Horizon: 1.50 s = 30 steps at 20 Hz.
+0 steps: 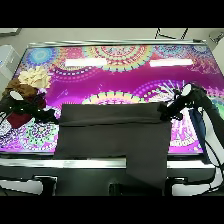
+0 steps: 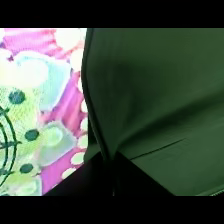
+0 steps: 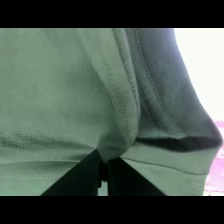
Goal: Fold the clothes and pants, and hang the long-sleeved shirts on hangers.
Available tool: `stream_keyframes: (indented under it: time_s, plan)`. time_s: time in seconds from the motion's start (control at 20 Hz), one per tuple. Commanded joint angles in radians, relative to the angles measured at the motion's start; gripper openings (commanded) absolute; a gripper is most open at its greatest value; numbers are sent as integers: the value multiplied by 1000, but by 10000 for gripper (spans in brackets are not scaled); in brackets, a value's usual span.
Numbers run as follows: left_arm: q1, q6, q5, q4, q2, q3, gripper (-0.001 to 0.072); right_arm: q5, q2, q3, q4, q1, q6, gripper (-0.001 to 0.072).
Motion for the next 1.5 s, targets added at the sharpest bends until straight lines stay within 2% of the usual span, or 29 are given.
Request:
stream_keyframes:
  time_s: [0.0, 0.05, 0.15, 0.2, 0.25, 0.35, 0.5, 0.6, 0.75, 0.85, 1.0, 1.15, 1.2, 1.45]
  plan:
    - [6, -7, -38, 3, -9, 19, 458, 67, -10, 37, -31, 0, -13, 363]
    - [24, -6, -84, 8, -5, 40, 559, 137, -7, 79, -73, 0, -68, 467]
    - [78, -4, -178, 25, 24, 57, 559, 274, 9, 131, -134, -39, -118, 523]
    - [110, -6, -203, 36, 53, 37, 547, 320, 25, 123, -113, -80, -107, 608]
    - [138, -3, -206, 40, 88, -6, 491, 350, 50, 92, -90, -127, -108, 621]
    - [191, 21, -170, 39, 180, -172, 491, 347, 125, -29, -89, -208, -115, 621]
    - [248, 91, -42, 38, 317, -484, 491, 257, 259, -240, -89, -297, -135, 620]
    - [252, 148, 2, 31, 355, -601, 491, 217, 312, -315, -90, -325, -151, 616]
    - [246, 164, 30, 2, 355, -665, 490, 211, 322, -331, -74, -327, -156, 612]
    - [236, 163, 51, -41, 354, -678, 426, 208, 322, -331, -54, -327, -156, 612]
    - [185, 128, 77, -44, 353, -679, 425, 210, 322, -332, -52, -327, -156, 611]
    - [136, 100, 81, -44, 353, -679, 80, 223, 323, -362, -43, -327, -159, 610]
    - [130, 100, 74, -44, 353, -678, 28, 222, 329, -403, -34, -327, -175, 611]
    - [131, 100, 61, -44, 358, -678, 27, 131, 360, -663, 116, -327, -288, 613]
